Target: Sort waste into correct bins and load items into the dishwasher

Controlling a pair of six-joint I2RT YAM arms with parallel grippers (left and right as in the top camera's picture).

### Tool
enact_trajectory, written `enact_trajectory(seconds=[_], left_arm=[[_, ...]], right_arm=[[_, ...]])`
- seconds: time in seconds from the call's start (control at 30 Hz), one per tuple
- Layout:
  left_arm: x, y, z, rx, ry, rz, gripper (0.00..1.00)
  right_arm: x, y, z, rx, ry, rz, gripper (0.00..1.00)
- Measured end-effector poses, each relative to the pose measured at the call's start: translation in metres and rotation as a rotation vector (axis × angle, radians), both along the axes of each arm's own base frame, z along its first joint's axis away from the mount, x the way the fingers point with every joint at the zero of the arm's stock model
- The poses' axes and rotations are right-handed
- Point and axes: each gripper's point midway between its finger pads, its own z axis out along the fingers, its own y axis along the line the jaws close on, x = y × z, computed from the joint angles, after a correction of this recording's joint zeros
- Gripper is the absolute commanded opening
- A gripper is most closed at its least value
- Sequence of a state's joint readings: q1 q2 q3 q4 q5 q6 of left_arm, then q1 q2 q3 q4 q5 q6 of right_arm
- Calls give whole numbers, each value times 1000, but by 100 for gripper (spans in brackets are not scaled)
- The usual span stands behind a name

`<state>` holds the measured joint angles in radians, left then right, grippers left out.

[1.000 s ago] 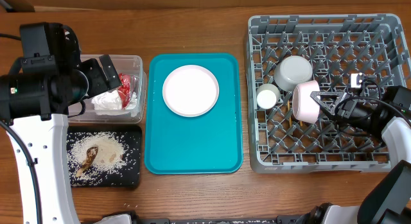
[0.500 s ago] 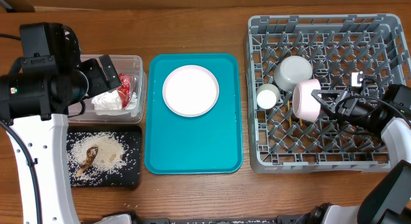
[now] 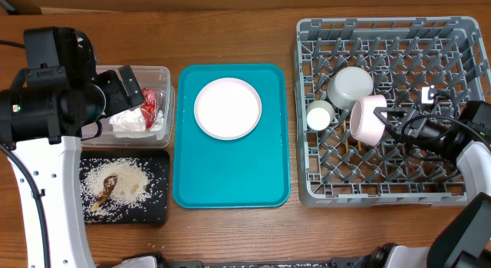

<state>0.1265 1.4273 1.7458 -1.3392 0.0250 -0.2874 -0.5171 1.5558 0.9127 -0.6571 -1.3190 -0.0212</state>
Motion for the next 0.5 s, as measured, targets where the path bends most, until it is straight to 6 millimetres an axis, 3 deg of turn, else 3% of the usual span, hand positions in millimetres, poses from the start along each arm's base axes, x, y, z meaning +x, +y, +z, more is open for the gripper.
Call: enact_trajectory(seconds=[0.5], left_arm=[[0, 0, 0, 0, 0, 0, 100]], right_arm=[[5, -15, -13, -83, 31, -57, 27]])
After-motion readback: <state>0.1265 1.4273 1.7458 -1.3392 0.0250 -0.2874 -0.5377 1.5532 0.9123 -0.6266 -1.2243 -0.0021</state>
